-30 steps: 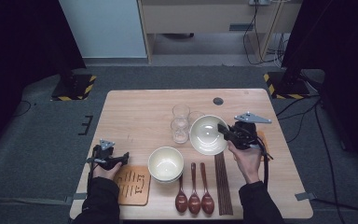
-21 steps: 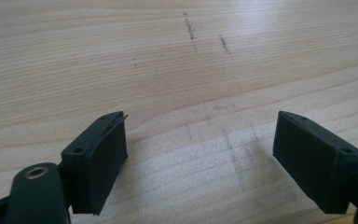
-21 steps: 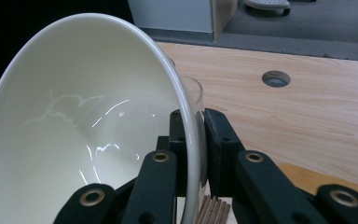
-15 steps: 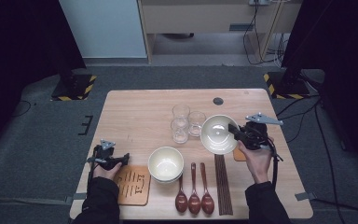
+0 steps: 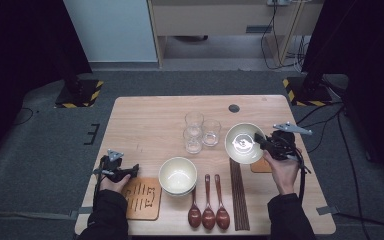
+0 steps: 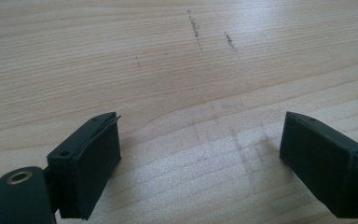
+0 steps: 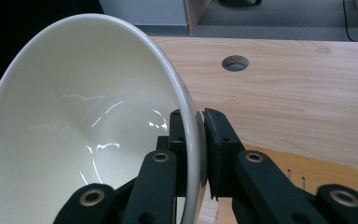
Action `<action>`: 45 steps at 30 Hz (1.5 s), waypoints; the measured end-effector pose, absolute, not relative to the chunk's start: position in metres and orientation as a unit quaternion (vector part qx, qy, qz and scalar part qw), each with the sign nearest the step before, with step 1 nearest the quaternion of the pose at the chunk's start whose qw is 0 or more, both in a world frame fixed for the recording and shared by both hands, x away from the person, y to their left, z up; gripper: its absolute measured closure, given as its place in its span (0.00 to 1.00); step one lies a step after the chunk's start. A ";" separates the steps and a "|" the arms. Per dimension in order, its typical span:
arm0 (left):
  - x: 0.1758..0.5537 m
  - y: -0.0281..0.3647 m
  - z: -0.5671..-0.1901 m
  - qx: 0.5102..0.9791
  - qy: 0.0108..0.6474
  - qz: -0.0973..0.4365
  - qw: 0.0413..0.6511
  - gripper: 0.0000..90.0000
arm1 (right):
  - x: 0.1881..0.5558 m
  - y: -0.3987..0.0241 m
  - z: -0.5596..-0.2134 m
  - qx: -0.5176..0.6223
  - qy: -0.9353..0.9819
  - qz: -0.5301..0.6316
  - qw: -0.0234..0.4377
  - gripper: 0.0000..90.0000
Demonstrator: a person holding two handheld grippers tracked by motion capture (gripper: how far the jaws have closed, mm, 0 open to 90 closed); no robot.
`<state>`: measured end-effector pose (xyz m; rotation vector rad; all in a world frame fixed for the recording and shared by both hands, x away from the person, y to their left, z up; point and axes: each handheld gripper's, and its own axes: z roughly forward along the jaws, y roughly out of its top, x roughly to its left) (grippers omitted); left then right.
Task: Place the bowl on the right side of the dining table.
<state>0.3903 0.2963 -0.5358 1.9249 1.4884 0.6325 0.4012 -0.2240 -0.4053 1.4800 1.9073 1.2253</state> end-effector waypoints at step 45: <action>0.390 0.296 -0.536 0.727 0.567 0.240 0.305 0.09 | 0.424 -0.277 -0.445 0.607 0.665 0.378 0.214 0.92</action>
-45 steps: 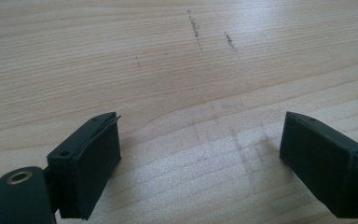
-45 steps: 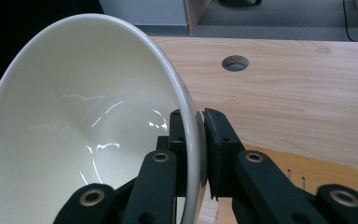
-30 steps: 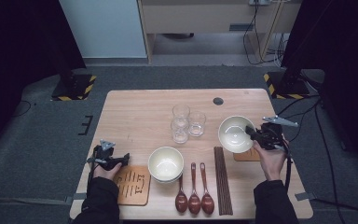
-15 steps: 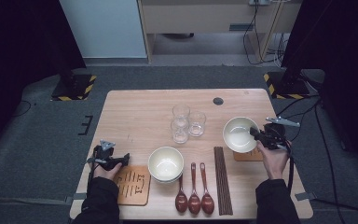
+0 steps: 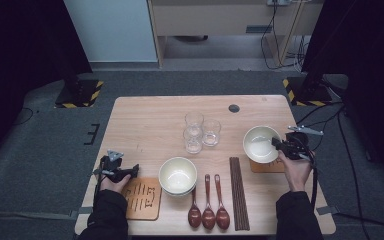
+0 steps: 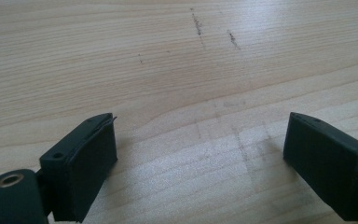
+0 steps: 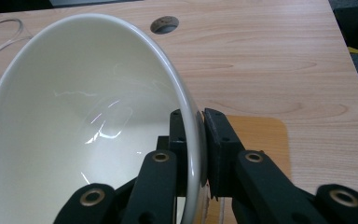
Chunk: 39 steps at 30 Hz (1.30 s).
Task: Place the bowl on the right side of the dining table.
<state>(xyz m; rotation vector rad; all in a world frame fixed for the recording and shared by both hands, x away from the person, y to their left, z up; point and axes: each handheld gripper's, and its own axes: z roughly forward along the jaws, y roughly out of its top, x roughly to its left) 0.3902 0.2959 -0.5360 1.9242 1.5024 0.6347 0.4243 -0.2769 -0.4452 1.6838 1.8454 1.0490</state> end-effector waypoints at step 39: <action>0.390 0.296 -0.536 0.726 0.568 0.239 0.304 0.09 | 0.444 -0.294 -0.473 0.641 0.660 0.339 0.199 0.92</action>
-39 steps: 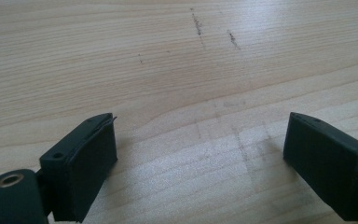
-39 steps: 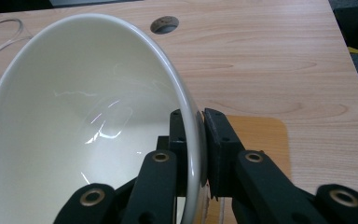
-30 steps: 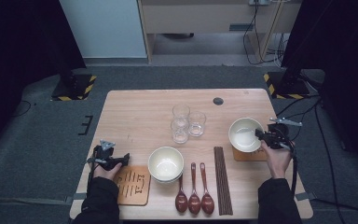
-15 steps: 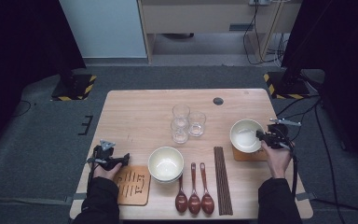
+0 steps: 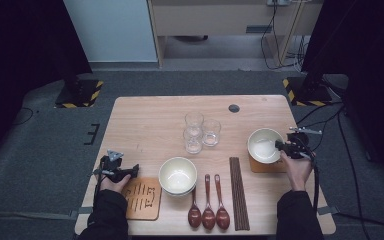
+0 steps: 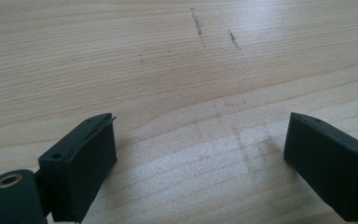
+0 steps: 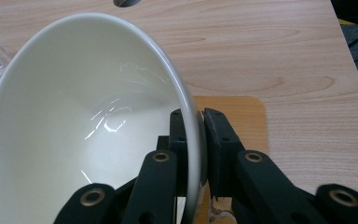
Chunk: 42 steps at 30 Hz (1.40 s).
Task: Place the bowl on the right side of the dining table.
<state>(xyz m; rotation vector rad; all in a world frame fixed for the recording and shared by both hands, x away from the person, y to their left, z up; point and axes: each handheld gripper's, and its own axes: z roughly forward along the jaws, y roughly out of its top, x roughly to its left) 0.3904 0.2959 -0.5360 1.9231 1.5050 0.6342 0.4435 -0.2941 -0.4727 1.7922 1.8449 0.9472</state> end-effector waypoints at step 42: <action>0.391 0.296 -0.536 0.726 0.569 0.240 0.303 0.08 | 0.456 -0.307 -0.490 0.659 0.666 0.312 0.158 0.93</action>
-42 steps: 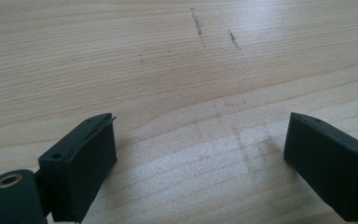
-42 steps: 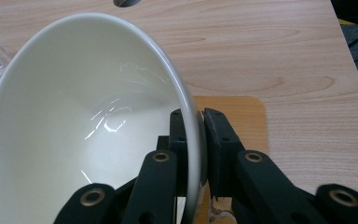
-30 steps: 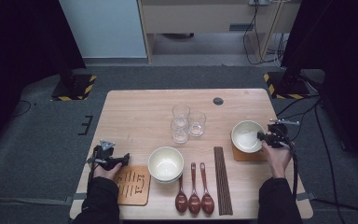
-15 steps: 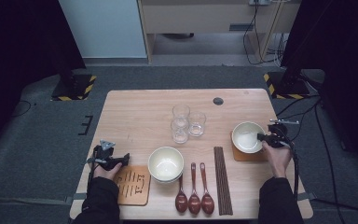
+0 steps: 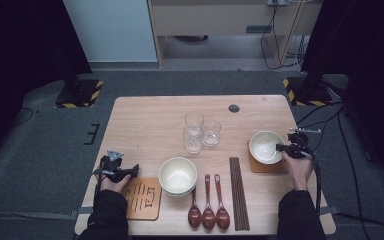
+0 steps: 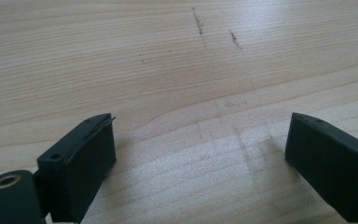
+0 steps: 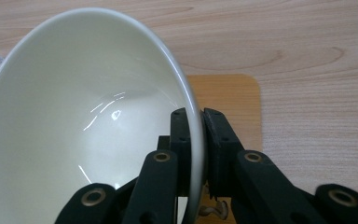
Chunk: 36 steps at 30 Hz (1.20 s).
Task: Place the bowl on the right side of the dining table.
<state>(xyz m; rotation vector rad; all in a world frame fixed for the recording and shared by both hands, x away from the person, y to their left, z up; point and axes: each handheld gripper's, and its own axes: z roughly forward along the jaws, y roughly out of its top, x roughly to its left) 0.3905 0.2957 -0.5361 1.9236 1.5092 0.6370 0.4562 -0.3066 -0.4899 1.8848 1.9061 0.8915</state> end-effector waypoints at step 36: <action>0.392 0.297 -0.537 0.722 0.579 0.238 0.295 0.00 | 0.447 -0.312 -0.484 0.647 0.663 0.328 0.187 0.73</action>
